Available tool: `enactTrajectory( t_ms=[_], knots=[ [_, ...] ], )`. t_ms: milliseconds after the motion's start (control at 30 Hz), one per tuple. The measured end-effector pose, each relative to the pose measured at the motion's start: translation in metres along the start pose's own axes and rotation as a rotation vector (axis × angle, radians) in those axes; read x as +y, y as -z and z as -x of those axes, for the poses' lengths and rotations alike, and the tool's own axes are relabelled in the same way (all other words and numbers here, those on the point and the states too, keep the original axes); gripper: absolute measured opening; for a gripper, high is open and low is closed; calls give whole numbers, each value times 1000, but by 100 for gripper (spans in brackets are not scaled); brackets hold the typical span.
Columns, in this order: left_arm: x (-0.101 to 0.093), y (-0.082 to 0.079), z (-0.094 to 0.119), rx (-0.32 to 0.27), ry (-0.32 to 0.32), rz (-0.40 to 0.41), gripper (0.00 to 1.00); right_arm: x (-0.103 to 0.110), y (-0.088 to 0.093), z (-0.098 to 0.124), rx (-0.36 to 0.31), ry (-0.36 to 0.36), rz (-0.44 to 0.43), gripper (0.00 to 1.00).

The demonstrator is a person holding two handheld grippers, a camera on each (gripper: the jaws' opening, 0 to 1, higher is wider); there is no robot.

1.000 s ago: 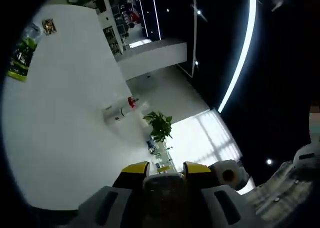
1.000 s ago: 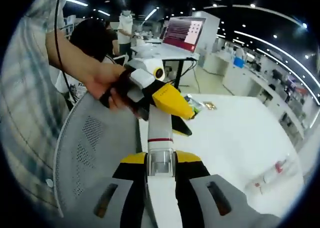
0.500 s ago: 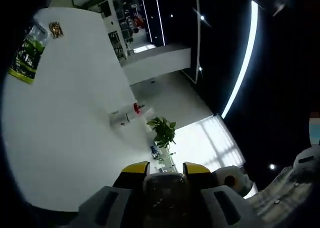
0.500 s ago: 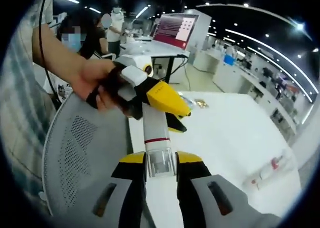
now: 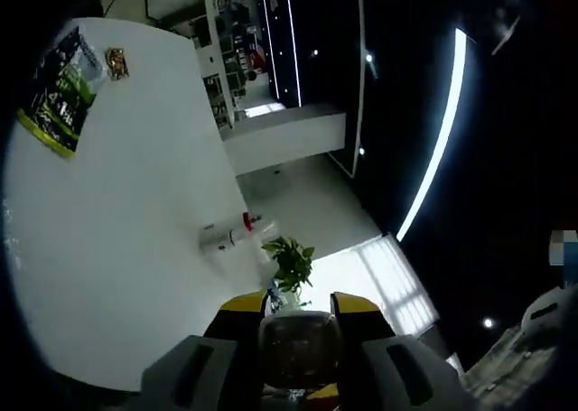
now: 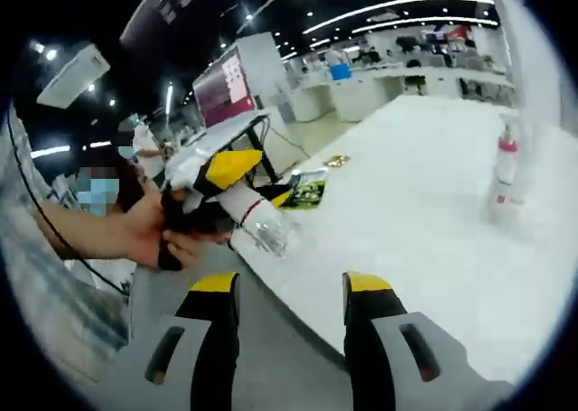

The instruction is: Arrange the skincare products in the storage area until every visible bottle or jar stands upright without overlapping.

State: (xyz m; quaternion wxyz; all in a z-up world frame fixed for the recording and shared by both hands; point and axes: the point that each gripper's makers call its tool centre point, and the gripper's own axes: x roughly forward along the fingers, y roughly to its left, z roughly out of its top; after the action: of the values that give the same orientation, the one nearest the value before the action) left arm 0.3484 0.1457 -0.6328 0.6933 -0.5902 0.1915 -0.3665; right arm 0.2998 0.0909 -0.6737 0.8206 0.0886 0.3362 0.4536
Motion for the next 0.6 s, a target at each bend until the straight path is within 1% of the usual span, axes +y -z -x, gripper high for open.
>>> enactTrajectory(
  t_ms=[67, 100, 133, 167, 200, 233, 267, 300, 333, 367, 400, 433, 467, 500, 533, 567, 600],
  knots=[
    [-1, -1, 0, -3, 8, -6, 27, 9, 0, -1, -2, -60, -124, 42],
    [-2, -1, 0, -6, 8, -12, 27, 14, -1, -2, -10, -102, -183, 40],
    [-3, -1, 1, -13, 9, -20, 27, 19, -2, -2, -6, -133, -210, 39],
    [-5, -2, 1, -21, 15, -25, 27, 27, -5, -3, -15, -194, -269, 38],
    [-11, -4, 0, -37, 36, -52, 27, 33, -9, -3, -36, -235, -328, 38],
    [-15, -3, 0, -33, 55, -77, 27, 40, -16, -1, -66, -295, -426, 39],
    [-17, 0, -2, -13, 58, -110, 27, 42, -22, 0, -96, -331, -500, 40],
    [-17, 3, -3, 5, 58, -137, 27, 40, -28, 1, -132, -350, -609, 40],
    [-18, 9, -4, 34, 64, -168, 27, 37, -31, 1, -160, -357, -659, 40],
    [-19, 12, -5, 47, 64, -183, 27, 35, -35, 2, -189, -372, -733, 40],
    [-22, 16, -6, 57, 67, -210, 27, 34, -36, 1, -198, -376, -761, 40],
    [-25, 16, -7, 53, 74, -246, 27, 34, -37, 1, -194, -397, -853, 41],
    [-28, 18, -8, 58, 84, -292, 27, 34, -38, 1, -200, -416, -879, 41],
    [-29, 19, -9, 60, 88, -309, 27, 31, -40, 1, -222, -419, -901, 40],
    [-29, 22, -10, 74, 89, -321, 27, 28, -40, 1, -236, -408, -921, 40],
    [-29, 24, -10, 88, 89, -334, 27, 21, -43, 2, -274, -395, -960, 39],
    [-30, 27, -10, 104, 97, -352, 27, 18, -44, 2, -291, -392, -1000, 38]
  ],
)
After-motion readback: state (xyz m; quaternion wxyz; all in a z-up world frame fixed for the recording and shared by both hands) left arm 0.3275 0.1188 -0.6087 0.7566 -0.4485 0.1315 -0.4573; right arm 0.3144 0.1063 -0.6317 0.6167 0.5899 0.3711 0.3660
